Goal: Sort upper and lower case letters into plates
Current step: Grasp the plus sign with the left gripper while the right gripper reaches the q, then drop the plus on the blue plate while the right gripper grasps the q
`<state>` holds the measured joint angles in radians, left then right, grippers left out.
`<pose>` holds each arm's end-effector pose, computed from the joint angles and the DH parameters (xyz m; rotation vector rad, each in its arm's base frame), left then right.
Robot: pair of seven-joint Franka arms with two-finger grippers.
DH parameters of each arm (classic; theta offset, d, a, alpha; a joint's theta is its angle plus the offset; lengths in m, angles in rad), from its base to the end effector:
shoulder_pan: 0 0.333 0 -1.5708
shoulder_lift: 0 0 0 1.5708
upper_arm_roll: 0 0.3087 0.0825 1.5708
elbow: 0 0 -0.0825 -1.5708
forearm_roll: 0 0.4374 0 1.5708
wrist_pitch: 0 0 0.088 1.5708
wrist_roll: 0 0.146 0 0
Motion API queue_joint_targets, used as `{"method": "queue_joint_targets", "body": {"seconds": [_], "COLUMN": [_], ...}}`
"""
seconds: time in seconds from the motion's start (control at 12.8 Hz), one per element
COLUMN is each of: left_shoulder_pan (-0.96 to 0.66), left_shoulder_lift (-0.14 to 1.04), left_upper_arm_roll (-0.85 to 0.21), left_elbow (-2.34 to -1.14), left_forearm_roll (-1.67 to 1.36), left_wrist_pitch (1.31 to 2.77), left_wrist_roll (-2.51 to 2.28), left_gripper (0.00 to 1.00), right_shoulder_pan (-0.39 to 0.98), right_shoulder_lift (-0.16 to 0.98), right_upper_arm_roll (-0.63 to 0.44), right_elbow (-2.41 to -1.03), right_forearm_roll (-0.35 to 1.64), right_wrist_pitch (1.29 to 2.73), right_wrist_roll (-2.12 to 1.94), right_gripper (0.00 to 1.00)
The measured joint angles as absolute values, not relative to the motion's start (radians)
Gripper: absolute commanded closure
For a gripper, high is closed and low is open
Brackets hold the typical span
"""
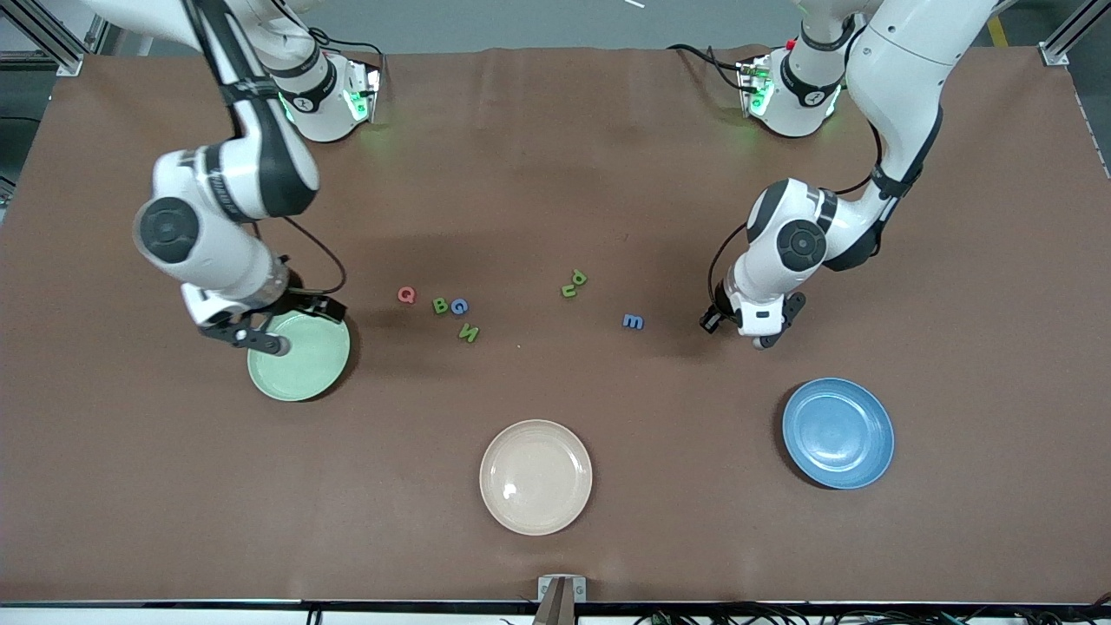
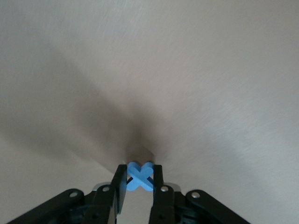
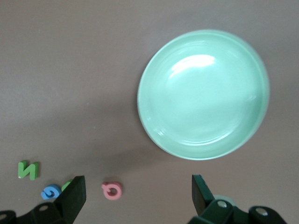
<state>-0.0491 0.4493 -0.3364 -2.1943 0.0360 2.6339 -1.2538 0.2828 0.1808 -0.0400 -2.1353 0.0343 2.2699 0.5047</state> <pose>0.5338 -0.2338 0.0988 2.7584 1.2803 -0.1228 0.5774 0.1446 0.2360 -3.1085 0.4446 0.0778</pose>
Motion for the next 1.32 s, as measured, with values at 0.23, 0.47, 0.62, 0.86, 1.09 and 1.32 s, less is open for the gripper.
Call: {"method": "queue_joint_targets", "body": {"seconds": [0.23,0.47,0.62,0.86,1.09,1.32], "left_shoulder_pan": [0.023,0.152,0.201,0.209,0.211,0.177], "left_shoulder_lift": [0.444,0.450,0.473,0.567,0.670,0.669], "left_upper_arm_roll": [-0.326,-0.322,-0.321,-0.288,-0.264,-0.280], "left_elbow": [-2.113,-2.026,-1.965,-1.876,-1.798,-1.778], "left_forearm_roll": [0.114,0.228,0.245,0.248,0.258,0.259], "left_wrist_pitch": [2.629,2.608,2.604,2.594,2.596,2.549], "left_wrist_roll": [-1.245,-1.205,-1.161,-1.094,-1.078,-1.106], "left_gripper": [1.00,1.00,0.99,0.65,0.00,0.00], "right_shoulder_pan": [0.378,0.482,0.508,0.508,0.508,0.508], "right_shoulder_lift": [0.194,0.242,0.284,0.330,0.340,0.347], "right_upper_arm_roll": [-0.039,-0.038,-0.038,-0.045,-0.045,-0.045], "right_elbow": [-2.266,-2.299,-2.313,-2.322,-2.323,-2.324], "right_forearm_roll": [0.034,0.034,0.034,0.034,0.032,0.031], "right_wrist_pitch": [2.437,2.524,2.573,2.611,2.610,2.609], "right_wrist_roll": [0.608,0.715,0.734,0.732,0.728,0.716], "right_gripper": [0.00,0.00,0.00,0.00,0.02,0.04]}}
